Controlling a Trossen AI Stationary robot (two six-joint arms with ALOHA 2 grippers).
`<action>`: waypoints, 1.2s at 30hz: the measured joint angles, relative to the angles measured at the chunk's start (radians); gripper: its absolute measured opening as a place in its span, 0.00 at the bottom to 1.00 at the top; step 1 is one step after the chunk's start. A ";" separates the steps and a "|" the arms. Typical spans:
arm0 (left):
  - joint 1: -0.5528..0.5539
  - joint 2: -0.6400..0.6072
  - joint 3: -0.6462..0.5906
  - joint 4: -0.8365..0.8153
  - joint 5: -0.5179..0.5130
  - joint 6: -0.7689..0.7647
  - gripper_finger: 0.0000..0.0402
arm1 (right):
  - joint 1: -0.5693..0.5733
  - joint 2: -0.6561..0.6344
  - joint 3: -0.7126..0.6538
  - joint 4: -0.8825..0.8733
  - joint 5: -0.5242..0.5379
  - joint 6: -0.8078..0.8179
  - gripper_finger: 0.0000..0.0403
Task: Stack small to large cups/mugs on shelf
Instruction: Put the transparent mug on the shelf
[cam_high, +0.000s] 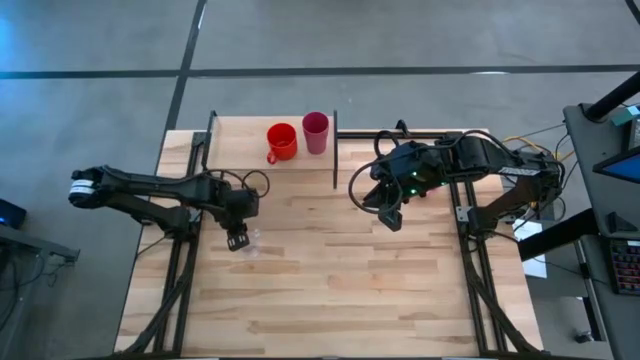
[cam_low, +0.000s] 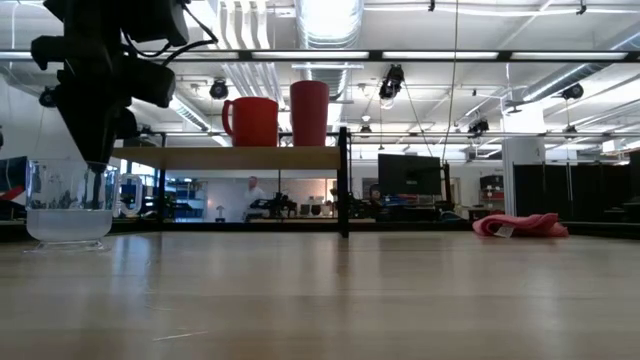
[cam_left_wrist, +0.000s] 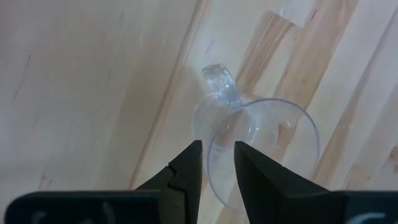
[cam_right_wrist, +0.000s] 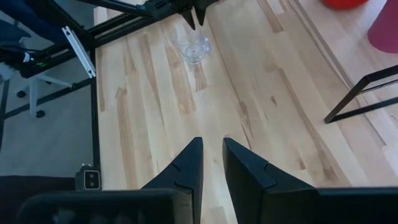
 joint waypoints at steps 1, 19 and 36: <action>0.000 0.004 0.000 0.001 0.000 0.000 0.20 | 0.000 0.000 0.000 0.000 0.000 0.000 0.14; 0.000 0.071 0.018 0.019 0.000 0.030 0.01 | 0.000 0.000 0.000 0.000 0.000 -0.004 0.14; 0.023 0.027 0.450 -0.458 -0.291 0.023 0.00 | 0.000 0.000 0.000 0.000 0.000 -0.008 0.14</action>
